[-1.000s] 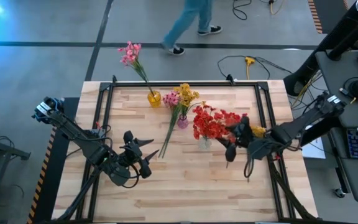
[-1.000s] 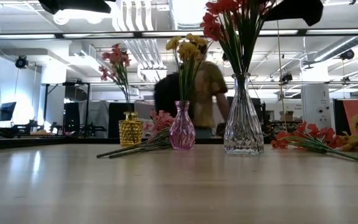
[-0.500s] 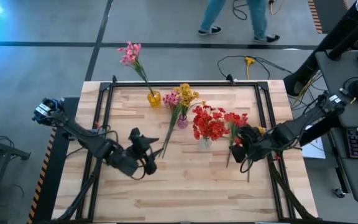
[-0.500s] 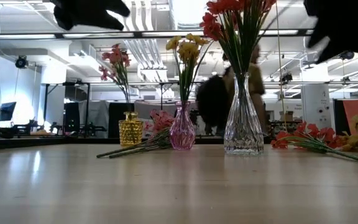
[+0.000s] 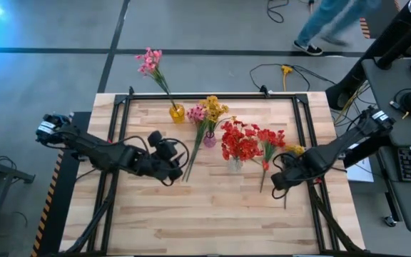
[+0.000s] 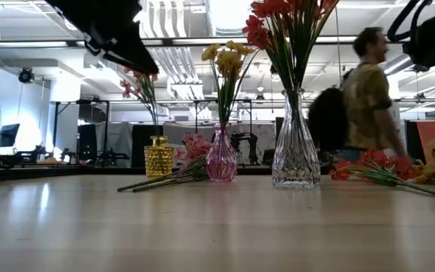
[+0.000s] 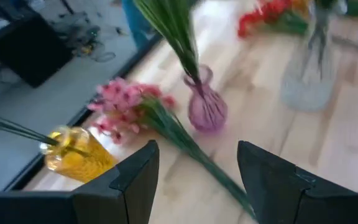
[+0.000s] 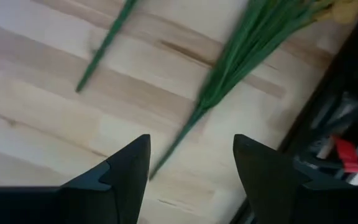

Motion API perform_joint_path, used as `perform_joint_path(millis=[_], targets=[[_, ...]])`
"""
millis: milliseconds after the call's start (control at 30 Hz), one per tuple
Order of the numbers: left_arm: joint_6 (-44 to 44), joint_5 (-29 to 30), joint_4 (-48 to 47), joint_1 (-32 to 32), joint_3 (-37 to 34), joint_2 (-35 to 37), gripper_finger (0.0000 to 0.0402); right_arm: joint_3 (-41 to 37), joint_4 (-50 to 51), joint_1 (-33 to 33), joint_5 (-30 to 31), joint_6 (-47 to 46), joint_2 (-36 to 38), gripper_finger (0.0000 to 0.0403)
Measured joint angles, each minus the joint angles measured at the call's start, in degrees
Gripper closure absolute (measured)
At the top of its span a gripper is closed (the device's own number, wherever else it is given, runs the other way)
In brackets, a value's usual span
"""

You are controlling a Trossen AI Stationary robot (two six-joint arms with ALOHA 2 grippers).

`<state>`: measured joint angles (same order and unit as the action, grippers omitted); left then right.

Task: Sort flowers into vase by color
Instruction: Put the yellow flowers into the violet vase

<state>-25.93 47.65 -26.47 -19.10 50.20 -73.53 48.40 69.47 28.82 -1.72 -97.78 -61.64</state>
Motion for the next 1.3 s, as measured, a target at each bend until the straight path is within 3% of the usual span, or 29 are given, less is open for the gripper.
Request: perform_joint_path(millis=[200,467,700,1033,1300], targets=[[5.7,-14.9,0.4,0.0,-0.1,-0.2,0.0202,-0.9,1.2,-0.5,-0.7,0.1,-0.4,0.0182],[12.2,-10.6,4.8,0.2,-0.1,0.1,0.0202,-4.3,-2.0,-1.7,-2.7,-2.0,-0.4,0.0181],[20.6,-9.7,10.4,1.8,0.1,0.6,0.0202,-5.5,-6.1,-1.7,1.3,-3.3,-2.8,0.0181],[21.9,-9.5,10.5,3.7,-0.6,4.0,0.0202,-5.3,-11.5,-1.6,1.2,1.6,-15.3,0.0181],[20.2,-9.2,9.5,3.7,-1.2,5.1,0.0202,-7.6,-10.0,-1.6,0.2,1.2,-14.3,0.0181]])
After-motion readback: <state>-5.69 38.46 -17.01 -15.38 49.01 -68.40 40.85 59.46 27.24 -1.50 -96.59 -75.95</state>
